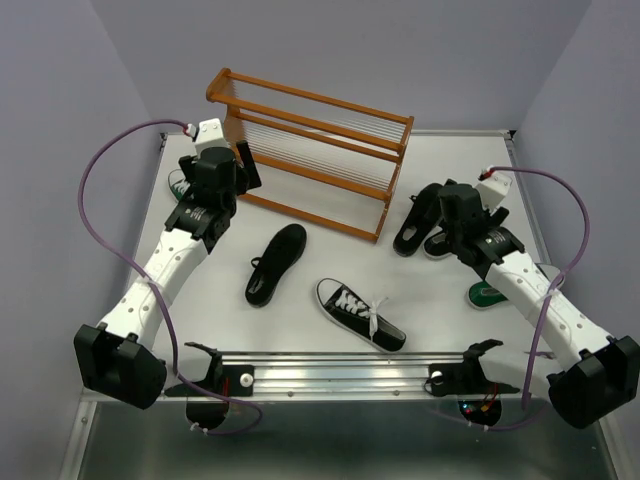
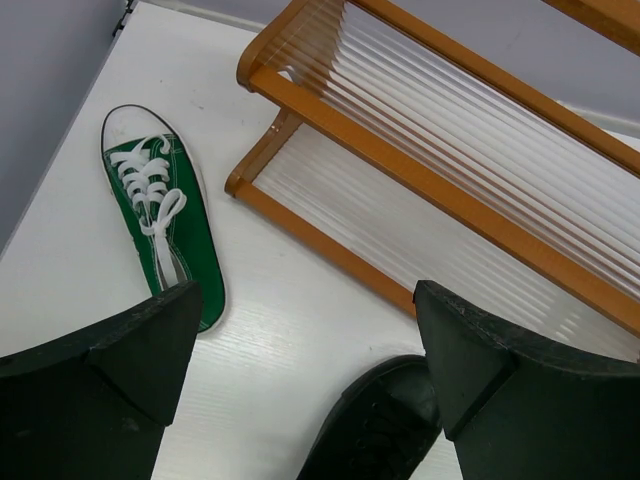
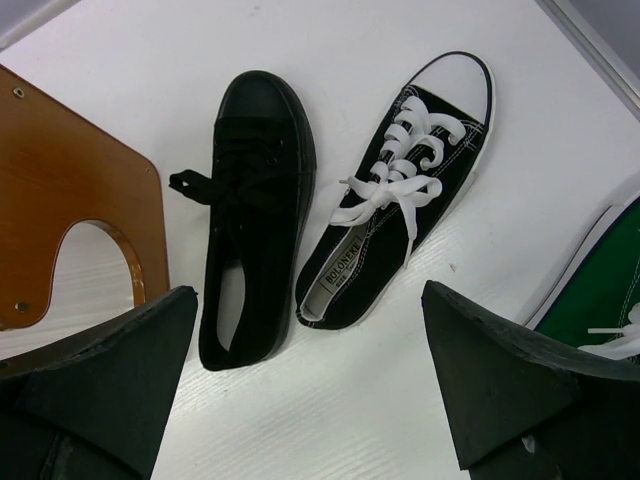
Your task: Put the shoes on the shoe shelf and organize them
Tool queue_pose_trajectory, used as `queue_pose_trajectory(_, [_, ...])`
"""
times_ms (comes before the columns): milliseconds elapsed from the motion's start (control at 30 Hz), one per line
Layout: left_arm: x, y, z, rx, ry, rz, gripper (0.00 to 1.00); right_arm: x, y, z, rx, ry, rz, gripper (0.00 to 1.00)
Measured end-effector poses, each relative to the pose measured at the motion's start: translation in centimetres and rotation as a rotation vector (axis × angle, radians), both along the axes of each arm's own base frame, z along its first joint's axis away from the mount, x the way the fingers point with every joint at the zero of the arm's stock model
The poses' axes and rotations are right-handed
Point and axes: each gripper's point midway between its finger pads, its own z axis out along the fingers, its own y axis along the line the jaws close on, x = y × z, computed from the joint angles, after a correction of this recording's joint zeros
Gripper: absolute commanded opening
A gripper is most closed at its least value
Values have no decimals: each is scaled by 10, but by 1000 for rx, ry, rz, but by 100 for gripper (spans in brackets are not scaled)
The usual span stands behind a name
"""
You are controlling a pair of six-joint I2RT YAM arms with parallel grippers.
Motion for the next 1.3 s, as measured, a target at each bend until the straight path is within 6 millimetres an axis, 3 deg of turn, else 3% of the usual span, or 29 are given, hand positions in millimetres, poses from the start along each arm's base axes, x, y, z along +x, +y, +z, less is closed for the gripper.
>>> queue_pose_trajectory(267, [0, 0, -2, -1, 7, 1, 98, -2, 0, -4, 5, 6, -3, 100])
queue_pose_trajectory(433, [1, 22, -10, -28, 34, 72, 94, -2, 1, -5, 14, 6, 2, 100])
queue_pose_trajectory(633, [15, 87, -61, -57, 220, 288, 91, -2, 7, -8, 31, 9, 37, 100])
queue_pose_trajectory(700, [17, 98, -81, -53, 288, 327, 89, -4, 9, -13, 32, 19, 55, 100])
queue_pose_trajectory(733, [18, 100, -96, -48, 337, 338, 88, -5, 9, -15, 30, 23, 60, 100])
queue_pose_trajectory(900, [18, 104, -132, -42, 456, 347, 82, -4, 11, -18, 25, 34, 81, 100])
queue_pose_trajectory(967, [23, 110, -141, -45, 479, 358, 78, -4, 13, -18, 28, 31, 87, 100])
queue_pose_trajectory(1300, [29, 120, -189, -58, 594, 372, 76, 3, 23, -11, 67, -7, 122, 100])
